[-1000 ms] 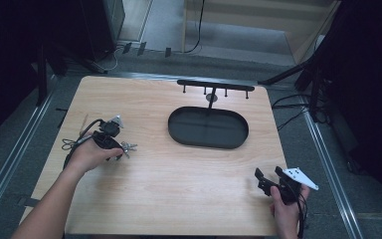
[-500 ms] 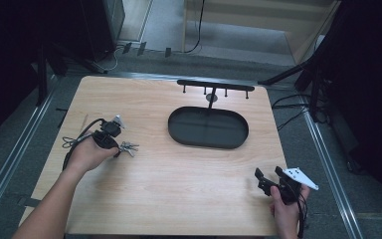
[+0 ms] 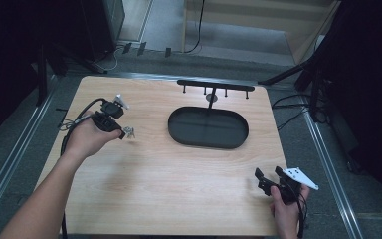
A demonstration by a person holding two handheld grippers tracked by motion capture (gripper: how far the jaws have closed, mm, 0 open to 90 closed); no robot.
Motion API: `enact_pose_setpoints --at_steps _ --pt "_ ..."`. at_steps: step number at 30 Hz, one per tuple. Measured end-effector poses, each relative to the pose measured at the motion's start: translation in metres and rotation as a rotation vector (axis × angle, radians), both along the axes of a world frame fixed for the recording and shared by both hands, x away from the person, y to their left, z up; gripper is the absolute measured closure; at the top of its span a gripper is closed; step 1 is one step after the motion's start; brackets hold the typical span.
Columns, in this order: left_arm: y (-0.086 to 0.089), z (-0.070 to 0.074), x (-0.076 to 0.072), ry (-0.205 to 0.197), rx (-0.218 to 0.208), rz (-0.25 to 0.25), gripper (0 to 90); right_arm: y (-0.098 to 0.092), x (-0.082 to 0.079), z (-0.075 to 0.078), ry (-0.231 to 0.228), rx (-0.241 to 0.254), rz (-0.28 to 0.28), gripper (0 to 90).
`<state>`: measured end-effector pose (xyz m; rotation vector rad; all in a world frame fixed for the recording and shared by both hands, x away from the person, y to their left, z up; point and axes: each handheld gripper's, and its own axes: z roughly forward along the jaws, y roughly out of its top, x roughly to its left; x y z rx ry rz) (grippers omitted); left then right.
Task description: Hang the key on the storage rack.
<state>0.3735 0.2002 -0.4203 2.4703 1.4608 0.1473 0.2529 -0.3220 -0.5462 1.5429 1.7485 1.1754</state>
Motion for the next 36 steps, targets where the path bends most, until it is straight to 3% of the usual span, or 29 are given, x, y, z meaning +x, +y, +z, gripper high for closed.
enact_pose_setpoints --at_steps 8,18,25,36 --pt "-0.026 0.03 0.011 -0.028 -0.016 -0.035 84.5 0.0 0.0 0.0 0.0 0.003 -0.001 17.2" --pt "-0.055 0.046 0.026 -0.009 -0.018 -0.07 84.4 -0.001 0.0 0.0 0.002 0.011 -0.002 17.1" --pt "-0.076 0.065 0.036 -0.017 -0.023 -0.101 84.4 -0.001 0.0 0.0 0.002 0.011 -0.001 17.1" --pt "-0.1 0.079 0.049 -0.029 -0.038 -0.121 84.4 -0.001 0.0 0.0 0.003 0.015 -0.002 17.1"
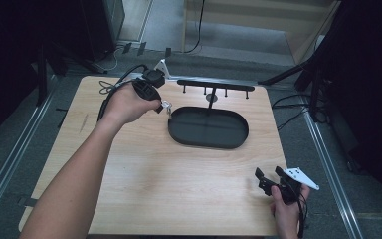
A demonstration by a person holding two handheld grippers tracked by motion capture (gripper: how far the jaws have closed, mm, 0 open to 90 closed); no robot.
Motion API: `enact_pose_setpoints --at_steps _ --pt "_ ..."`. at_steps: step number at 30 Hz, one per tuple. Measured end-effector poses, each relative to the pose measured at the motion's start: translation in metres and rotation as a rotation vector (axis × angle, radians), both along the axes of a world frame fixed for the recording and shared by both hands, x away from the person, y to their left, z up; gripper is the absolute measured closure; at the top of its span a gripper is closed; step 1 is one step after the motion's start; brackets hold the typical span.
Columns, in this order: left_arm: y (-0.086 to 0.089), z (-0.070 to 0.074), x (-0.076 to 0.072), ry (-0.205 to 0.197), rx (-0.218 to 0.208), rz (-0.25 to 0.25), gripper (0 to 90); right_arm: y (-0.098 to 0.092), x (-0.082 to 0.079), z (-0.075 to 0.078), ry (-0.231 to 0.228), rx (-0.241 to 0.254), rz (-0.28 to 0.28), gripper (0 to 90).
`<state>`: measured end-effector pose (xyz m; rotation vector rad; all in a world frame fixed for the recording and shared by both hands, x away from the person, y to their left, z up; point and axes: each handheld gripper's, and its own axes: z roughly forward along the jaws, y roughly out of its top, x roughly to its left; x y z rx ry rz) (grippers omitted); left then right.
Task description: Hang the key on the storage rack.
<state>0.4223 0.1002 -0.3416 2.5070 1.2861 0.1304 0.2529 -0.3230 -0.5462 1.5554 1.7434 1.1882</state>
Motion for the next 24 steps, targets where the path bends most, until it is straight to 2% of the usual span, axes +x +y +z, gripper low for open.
enact_pose_setpoints --at_steps 5,13,24 --pt "-0.009 0.006 0.007 -0.003 0.0 -0.005 84.4 0.0 0.0 0.0 -0.003 0.003 0.001 17.1" --pt "-0.027 0.011 0.021 -0.012 -0.023 0.004 84.4 -0.001 0.001 0.0 -0.002 0.003 0.002 17.1" --pt "-0.032 0.018 0.03 -0.021 -0.042 0.004 84.4 -0.001 0.001 0.0 -0.003 0.007 0.004 17.1"
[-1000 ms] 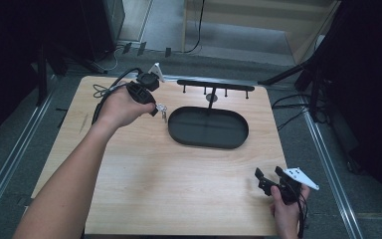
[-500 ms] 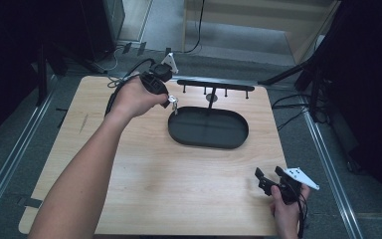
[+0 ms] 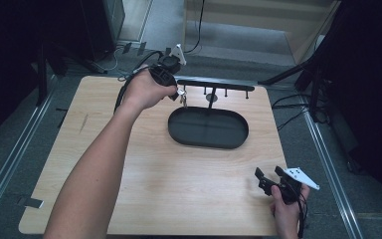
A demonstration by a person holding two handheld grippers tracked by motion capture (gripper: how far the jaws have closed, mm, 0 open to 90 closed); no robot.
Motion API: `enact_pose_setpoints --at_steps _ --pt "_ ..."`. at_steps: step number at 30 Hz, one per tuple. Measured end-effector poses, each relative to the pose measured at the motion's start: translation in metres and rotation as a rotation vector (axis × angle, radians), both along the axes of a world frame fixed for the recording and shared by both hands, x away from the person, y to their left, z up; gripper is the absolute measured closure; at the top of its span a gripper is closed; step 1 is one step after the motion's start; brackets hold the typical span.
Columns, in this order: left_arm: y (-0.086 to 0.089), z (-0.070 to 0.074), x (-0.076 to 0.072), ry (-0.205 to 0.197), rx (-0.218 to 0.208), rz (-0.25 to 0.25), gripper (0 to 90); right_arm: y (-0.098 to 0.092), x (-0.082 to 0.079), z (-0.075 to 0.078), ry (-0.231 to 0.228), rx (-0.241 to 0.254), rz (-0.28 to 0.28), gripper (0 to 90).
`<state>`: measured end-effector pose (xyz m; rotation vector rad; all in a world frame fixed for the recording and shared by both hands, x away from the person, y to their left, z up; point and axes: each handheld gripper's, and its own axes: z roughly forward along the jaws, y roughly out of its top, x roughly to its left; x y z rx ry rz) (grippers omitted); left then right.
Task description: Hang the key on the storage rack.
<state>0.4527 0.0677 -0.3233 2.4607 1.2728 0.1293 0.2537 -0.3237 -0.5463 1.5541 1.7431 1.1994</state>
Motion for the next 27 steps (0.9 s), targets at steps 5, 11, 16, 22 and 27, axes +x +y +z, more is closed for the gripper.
enact_pose_setpoints --at_steps 5,11,16,22,27 --pt "-0.001 -0.003 0.004 -0.002 0.022 0.014 84.4 0.0 0.0 0.0 -0.002 0.001 0.0 17.2" --pt "-0.002 -0.007 0.01 0.001 0.022 0.037 84.3 0.0 0.0 0.0 -0.003 0.002 0.001 17.1" --pt "-0.002 -0.01 0.013 -0.007 0.021 0.051 84.3 0.0 0.0 0.0 -0.004 0.003 0.001 17.1" --pt "-0.004 -0.011 0.009 -0.034 0.033 0.039 72.2 0.0 0.0 0.0 -0.003 0.003 0.001 17.2" --pt "-0.001 -0.011 0.005 -0.079 0.07 0.052 62.2 0.0 0.0 0.0 -0.003 -0.001 0.002 17.1"
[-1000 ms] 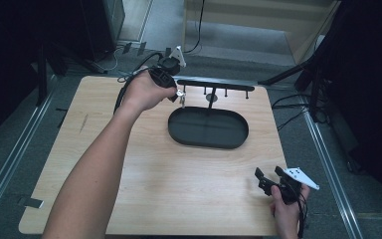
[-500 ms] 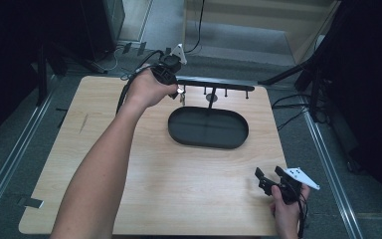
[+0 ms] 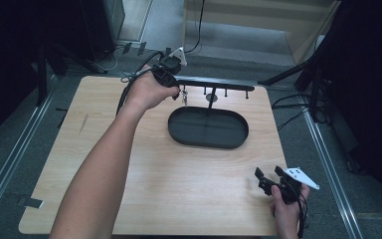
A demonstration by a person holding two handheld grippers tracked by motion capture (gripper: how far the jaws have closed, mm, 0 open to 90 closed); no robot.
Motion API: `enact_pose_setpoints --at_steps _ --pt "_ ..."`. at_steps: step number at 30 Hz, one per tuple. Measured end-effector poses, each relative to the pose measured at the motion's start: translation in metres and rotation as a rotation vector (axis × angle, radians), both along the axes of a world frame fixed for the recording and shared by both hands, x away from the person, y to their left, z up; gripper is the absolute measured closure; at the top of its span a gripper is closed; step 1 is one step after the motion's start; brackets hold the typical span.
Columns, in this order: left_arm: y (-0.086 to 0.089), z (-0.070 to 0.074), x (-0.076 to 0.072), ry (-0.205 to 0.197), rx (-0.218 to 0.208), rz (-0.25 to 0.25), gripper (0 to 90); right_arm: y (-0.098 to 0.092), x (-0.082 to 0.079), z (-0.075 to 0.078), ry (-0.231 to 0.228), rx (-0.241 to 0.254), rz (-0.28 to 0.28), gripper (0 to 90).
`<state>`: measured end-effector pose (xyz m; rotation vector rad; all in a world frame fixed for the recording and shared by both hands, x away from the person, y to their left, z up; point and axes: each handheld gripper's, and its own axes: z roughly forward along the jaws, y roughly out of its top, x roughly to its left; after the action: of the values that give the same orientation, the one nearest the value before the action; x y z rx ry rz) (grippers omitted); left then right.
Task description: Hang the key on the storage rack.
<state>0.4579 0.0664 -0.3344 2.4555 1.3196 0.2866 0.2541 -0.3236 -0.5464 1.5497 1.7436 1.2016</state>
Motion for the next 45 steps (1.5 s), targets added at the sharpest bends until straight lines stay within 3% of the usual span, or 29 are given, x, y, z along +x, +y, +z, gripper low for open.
enact_pose_setpoints --at_steps 11,16,20,29,34,45 --pt "0.031 -0.013 -0.017 0.008 -0.004 0.03 58.9 0.0 0.0 0.0 0.002 0.0 0.0 17.2" --pt "0.049 -0.028 -0.032 0.042 -0.011 0.038 57.9 0.001 0.0 0.0 0.005 -0.003 0.0 17.2" --pt "0.058 -0.036 -0.039 0.045 -0.015 0.048 57.6 0.001 0.0 0.0 0.004 -0.004 0.002 17.2" --pt "0.088 -0.062 -0.067 0.05 -0.041 0.089 57.6 0.001 0.0 0.0 0.003 -0.007 0.003 17.2" --pt "0.109 -0.084 -0.088 0.073 -0.051 0.118 57.6 0.001 0.0 0.0 0.003 -0.003 0.002 17.3" --pt "0.151 -0.115 -0.129 0.056 -0.089 0.2 54.9 0.001 0.0 0.0 0.002 -0.001 0.0 17.2"
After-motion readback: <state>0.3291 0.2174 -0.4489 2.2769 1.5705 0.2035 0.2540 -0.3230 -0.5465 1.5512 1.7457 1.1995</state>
